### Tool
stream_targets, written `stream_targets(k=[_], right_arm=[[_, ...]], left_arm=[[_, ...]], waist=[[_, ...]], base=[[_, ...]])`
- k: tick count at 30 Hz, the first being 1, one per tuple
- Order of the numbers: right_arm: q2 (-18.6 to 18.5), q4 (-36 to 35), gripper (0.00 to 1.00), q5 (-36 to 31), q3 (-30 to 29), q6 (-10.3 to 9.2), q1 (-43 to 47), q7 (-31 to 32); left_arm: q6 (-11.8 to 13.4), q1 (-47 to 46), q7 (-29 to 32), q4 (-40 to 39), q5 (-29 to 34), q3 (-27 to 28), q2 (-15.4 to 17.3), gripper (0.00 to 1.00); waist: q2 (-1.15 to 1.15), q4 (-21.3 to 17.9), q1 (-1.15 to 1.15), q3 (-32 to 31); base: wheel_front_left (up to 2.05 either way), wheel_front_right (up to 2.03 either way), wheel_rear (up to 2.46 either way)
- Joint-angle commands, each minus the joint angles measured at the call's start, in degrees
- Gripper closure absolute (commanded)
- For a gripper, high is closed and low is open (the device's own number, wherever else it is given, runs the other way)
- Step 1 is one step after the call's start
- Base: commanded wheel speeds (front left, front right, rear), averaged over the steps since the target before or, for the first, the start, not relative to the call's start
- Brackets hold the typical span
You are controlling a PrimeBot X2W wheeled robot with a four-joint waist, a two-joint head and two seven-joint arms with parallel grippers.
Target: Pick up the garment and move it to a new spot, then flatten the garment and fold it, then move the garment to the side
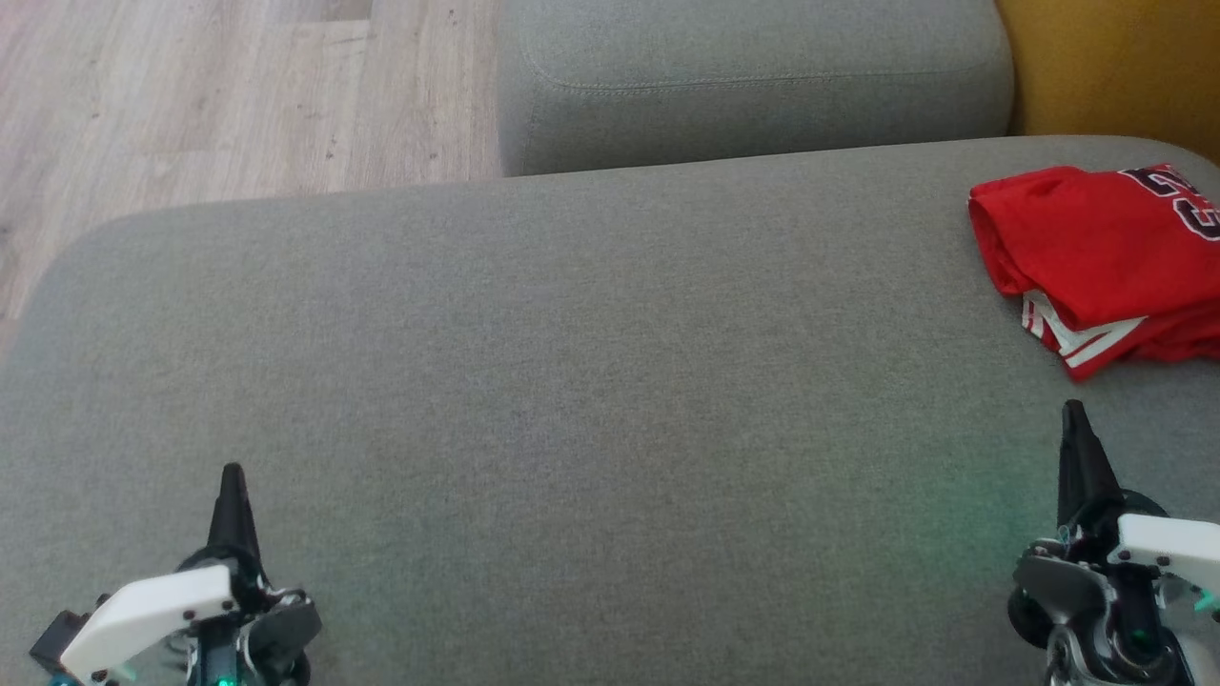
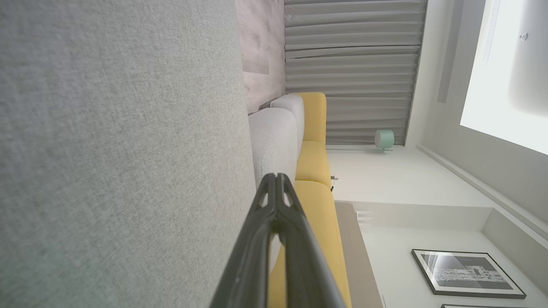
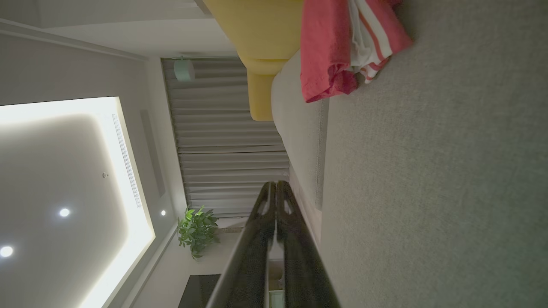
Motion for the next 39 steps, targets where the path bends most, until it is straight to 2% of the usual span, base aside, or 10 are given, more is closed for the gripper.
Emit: stream_targets(k=[1, 39], right_arm=[[-0.52, -2.16, 1.0, 0.32, 1.07, -0.04, -2.88, 0.38], [-0.34, -2.15, 1.0, 0.1, 0.81, -0.04, -2.9, 0.59]], left_arm=[[-0.38, -2.86, 0.38, -1.59, -0.32, 2.25, 0.21, 1.0], [-0.38, -2.86, 0.42, -1.6, -0.27, 2.3, 0.18, 1.0]], waist=[[0.0, 0.0, 0.0, -0.01], [0.0, 0.0, 0.0, -0.01]], base=[[0.0, 0.0, 0.0], [0.0, 0.0, 0.0]])
